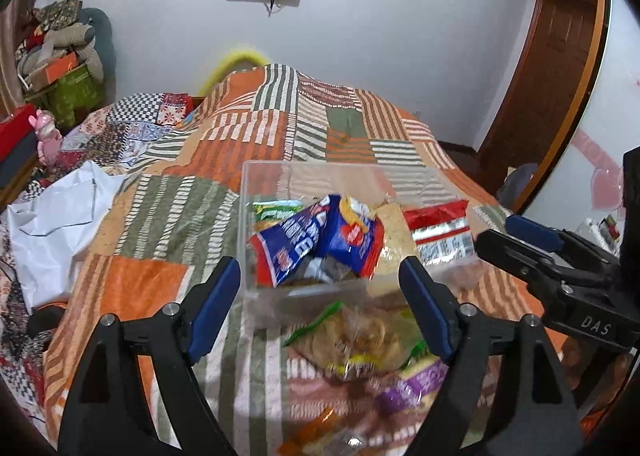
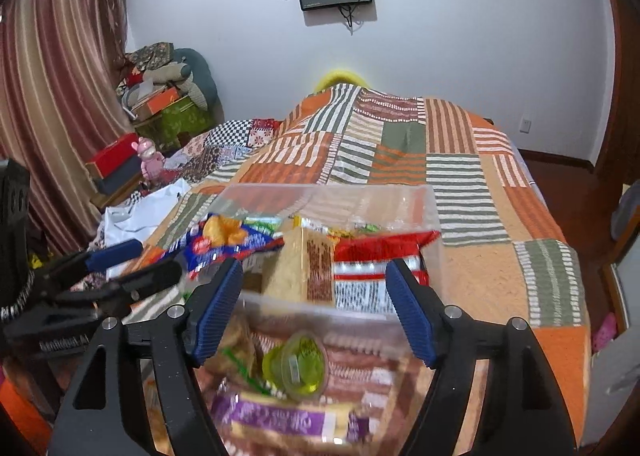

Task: Organize snacks
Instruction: 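Lower the blue chip bag and bread block into the clear box and release both, then grasp the orange-labelled biscuit pack with the left tool while the right tool grasps the purple roll pack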

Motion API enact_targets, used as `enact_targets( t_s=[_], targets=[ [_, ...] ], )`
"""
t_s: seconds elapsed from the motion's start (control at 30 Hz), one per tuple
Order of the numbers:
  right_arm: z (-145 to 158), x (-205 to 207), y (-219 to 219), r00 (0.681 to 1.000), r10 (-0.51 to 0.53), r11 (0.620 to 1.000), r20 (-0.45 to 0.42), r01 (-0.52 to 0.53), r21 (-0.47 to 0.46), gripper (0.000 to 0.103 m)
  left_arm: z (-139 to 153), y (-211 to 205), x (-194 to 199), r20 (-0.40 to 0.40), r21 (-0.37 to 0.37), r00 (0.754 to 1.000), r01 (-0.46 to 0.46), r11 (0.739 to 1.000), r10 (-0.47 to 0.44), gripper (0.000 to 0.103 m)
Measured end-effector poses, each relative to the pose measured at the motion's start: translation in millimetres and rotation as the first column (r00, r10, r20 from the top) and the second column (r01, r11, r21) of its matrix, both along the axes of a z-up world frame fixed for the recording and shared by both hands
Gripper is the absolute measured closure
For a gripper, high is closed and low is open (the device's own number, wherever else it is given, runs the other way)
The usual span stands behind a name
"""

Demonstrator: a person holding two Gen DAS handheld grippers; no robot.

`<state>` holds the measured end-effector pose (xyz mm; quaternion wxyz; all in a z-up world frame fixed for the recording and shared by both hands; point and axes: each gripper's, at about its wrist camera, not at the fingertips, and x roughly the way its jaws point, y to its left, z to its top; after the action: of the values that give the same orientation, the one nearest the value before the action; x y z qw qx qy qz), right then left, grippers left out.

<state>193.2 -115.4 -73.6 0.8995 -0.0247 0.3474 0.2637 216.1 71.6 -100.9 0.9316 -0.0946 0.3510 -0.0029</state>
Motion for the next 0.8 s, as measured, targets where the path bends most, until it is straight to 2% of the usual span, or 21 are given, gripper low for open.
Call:
enact_targets(
  t_s=[0.2, 0.47, 0.8],
  targets=[
    [-8, -19, -15, 1.000, -0.008, 1.000, 0.006, 0.008, -0.029, 0.023, -5, -6, -25, -0.038, 0.037, 0.999, 0.024, 0.999, -0.023, 0.021],
    [-26, -35, -23, 0.999, 0.013, 0.998, -0.043, -0.016, -0.064, 0.022, -26, -18, -59, -0.117, 0.035, 0.991, 0.073, 0.997, -0.068, 0.021],
    [-51, -19, -1, 0.986, 0.088, 0.993, -0.144, -0.098, -0.063, 0.022, -62, -36, -77, -0.195, 0.027, 0.973, 0.131, 0.991, -0.123, 0.021]
  ],
)
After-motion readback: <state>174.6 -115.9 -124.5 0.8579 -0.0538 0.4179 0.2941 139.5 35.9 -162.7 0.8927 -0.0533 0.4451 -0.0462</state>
